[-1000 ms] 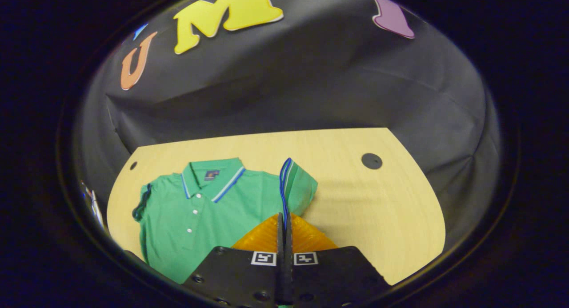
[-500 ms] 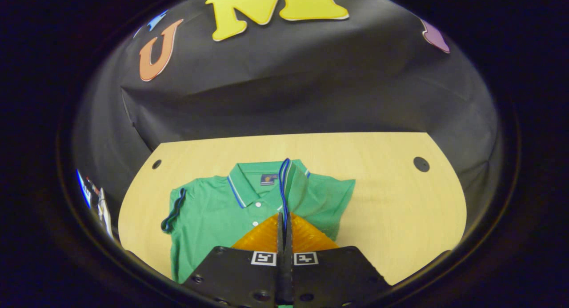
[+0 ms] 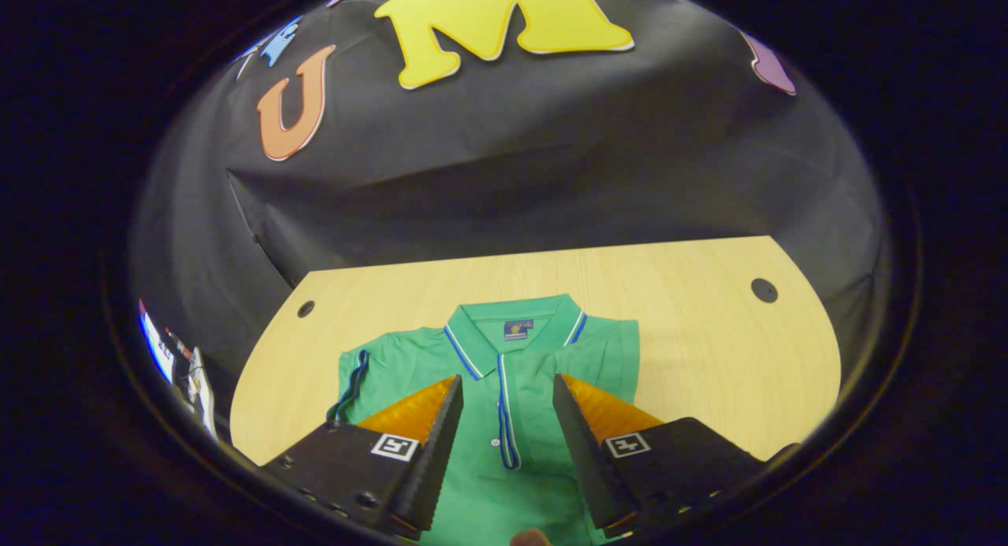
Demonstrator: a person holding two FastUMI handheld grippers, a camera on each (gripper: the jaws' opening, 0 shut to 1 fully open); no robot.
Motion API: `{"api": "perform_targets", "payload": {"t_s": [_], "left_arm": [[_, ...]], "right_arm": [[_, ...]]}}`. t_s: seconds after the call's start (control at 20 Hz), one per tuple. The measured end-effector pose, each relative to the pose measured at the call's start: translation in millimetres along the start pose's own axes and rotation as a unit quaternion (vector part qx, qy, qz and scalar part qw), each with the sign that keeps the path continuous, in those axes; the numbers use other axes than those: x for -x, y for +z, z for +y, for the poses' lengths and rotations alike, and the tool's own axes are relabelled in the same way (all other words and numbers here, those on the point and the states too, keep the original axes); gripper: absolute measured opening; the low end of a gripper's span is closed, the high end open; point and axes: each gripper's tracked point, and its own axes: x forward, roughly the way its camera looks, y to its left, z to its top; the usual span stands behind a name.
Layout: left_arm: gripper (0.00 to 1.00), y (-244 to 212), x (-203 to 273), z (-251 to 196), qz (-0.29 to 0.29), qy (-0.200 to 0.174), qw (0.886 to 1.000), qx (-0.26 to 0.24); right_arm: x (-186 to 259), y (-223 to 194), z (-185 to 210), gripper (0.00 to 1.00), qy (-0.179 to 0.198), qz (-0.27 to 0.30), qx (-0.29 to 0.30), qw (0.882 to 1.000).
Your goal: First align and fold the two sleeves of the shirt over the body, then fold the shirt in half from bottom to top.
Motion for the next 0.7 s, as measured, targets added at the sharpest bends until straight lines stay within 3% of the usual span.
{"api": "perform_targets", "payload": {"t_s": [0.1,0.15,0.2,0.25,0.3,0.35,0.7], "left_arm": [[1.0,-2.6,-0.3,-2.0,0.001,-0.008,1.0,0.005],[1.0,-2.3,-0.2,-4.2,0.001,-0.013,1.0,0.008],[1.0,-4.4,0.4,-5.2,0.003,-0.019,1.0,0.01],[1.0,-6.6,1.3,-5.1,0.005,-0.024,1.0,0.009],[1.0,-9.0,0.4,-5.8,0.007,-0.03,0.999,0.007],[1.0,-12.2,0.2,-6.0,0.011,-0.036,0.999,0.005],[1.0,-66.3,-21.9,-7.2,0.075,-0.084,0.993,0.018]], "right_arm": [[17.6,11.7,-0.1,0.83,-0.005,-0.025,0.015,1.0],[27.7,14.6,1.6,0.86,-0.007,-0.035,0.022,0.999],[39.9,18.4,3.0,0.8,-0.008,-0.046,0.029,0.998],[52.8,20.0,5.2,0.88,-0.01,-0.056,0.036,0.998],[65.6,21.9,6.9,0.86,-0.013,-0.069,0.044,0.997],[78.9,24.7,9.2,0.93,-0.015,-0.082,0.055,0.995],[162.5,23.0,33.8,0.95,-0.012,-0.132,0.077,0.988]]}}
